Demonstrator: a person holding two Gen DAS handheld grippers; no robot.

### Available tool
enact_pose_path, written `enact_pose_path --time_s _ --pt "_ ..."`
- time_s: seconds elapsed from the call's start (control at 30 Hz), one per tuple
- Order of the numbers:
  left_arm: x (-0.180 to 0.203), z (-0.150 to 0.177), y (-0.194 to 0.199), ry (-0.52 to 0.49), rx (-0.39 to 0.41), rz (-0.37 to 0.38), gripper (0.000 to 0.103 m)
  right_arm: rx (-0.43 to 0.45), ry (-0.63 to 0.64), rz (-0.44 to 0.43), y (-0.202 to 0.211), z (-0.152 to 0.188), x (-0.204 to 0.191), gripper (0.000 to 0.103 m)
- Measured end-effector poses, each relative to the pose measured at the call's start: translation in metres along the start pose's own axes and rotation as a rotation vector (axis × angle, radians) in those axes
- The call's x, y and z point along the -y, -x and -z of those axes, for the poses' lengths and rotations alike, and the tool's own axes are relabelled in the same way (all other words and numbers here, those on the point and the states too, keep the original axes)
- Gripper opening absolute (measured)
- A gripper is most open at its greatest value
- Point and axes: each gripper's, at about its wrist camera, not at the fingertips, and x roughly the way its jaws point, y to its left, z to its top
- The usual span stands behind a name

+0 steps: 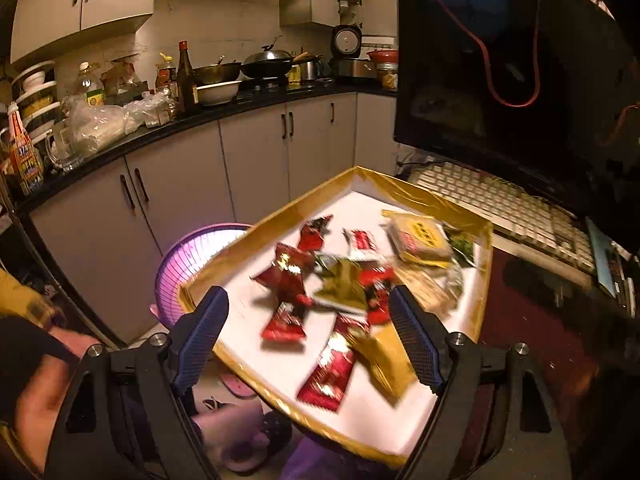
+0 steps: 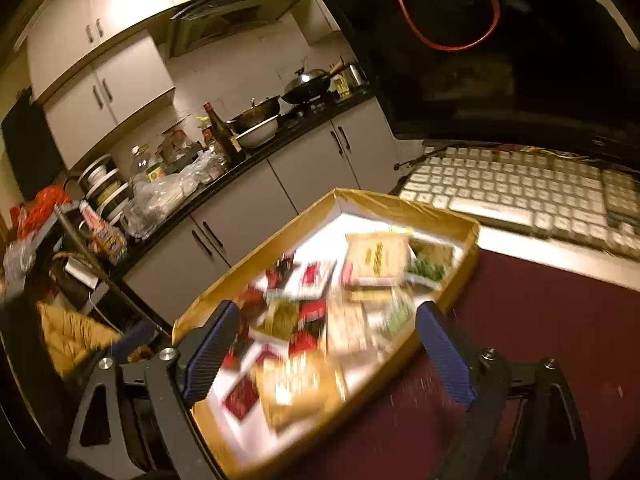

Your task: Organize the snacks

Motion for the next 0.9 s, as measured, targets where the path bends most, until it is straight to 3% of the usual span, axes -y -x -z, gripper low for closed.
enact_pose_path --time_s 0.23,0.47,0.9 --pt "0.022 0.011 0.013 -0.046 -0.013 0.027 0.083 -0.061 -0.111 -0.062 0.017 0.043 0.018 0.094" --pt "0.028 0.015 0.019 -0.048 -0.020 0.022 0.083 -0.047 -0.129 -0.089 0.029 0.039 0.021 0.094" --pt "0.024 0.019 0.014 -0.040 -0.045 0.005 0.083 -0.069 -0.122 -0.063 0.020 0.042 0.016 0.094"
